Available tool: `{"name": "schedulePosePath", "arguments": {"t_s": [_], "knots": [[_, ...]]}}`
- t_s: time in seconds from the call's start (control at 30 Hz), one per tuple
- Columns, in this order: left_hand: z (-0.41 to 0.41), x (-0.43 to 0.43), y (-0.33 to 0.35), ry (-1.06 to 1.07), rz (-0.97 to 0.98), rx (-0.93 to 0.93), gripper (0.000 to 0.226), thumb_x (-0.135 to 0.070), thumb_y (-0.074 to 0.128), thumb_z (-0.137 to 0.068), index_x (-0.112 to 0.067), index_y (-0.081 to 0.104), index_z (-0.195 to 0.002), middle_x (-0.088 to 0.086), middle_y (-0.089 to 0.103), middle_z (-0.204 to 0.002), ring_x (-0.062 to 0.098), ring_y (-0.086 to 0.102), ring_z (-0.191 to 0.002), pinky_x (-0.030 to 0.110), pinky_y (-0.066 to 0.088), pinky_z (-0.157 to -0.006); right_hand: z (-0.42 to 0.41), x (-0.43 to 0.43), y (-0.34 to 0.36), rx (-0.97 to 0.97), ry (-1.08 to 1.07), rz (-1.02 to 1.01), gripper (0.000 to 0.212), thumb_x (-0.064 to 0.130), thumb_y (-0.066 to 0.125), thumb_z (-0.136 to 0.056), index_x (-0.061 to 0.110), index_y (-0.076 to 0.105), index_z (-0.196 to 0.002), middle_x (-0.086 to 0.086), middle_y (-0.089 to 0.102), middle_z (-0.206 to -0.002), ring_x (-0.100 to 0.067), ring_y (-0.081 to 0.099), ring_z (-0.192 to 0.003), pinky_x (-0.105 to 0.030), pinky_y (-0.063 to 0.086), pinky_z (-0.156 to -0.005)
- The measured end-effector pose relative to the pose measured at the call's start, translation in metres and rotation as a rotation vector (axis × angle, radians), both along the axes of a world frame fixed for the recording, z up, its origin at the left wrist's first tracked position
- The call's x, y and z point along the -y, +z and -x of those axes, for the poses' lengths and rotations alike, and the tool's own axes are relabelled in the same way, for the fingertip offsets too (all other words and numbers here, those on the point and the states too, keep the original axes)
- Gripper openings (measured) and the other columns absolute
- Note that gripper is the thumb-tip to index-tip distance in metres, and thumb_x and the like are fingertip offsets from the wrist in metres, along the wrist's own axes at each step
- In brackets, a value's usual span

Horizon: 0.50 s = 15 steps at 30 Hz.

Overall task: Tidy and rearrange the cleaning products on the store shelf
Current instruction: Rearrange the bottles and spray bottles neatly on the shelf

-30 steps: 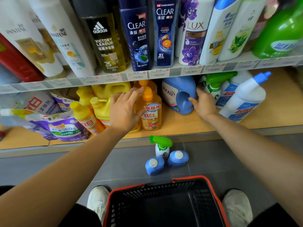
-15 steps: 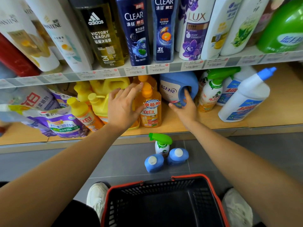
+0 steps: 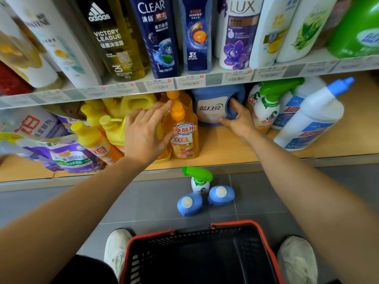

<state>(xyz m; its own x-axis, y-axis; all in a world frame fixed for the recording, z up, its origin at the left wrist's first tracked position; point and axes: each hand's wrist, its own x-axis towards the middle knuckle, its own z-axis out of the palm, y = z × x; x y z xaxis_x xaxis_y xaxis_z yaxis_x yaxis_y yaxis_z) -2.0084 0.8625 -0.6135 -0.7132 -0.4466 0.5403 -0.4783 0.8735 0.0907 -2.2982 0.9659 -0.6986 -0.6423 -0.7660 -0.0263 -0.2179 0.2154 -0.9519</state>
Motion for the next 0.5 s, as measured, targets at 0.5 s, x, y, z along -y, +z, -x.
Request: {"name": "schedulePosePath", "arguments": {"t_s": [0.5], "knots": [[-0.023,-0.046,-0.012,-0.283,-0.040,0.021,0.026,-0.022,0.074,-0.088,-0.009,0.066,-0.110,0.011,0.064,-0.106,0.030,0.059,-0.094,0.044,0.049,-0.072,-0.103,-0.070,0.009,-0.280,0.502,-0.415,0.046,0.038,0.084,-0.076,0.021,0.068,-0.115,0.004,0.070,-0.108,-0.006,0.063,-0.084,-0.019,0.049,-0.074]]}}
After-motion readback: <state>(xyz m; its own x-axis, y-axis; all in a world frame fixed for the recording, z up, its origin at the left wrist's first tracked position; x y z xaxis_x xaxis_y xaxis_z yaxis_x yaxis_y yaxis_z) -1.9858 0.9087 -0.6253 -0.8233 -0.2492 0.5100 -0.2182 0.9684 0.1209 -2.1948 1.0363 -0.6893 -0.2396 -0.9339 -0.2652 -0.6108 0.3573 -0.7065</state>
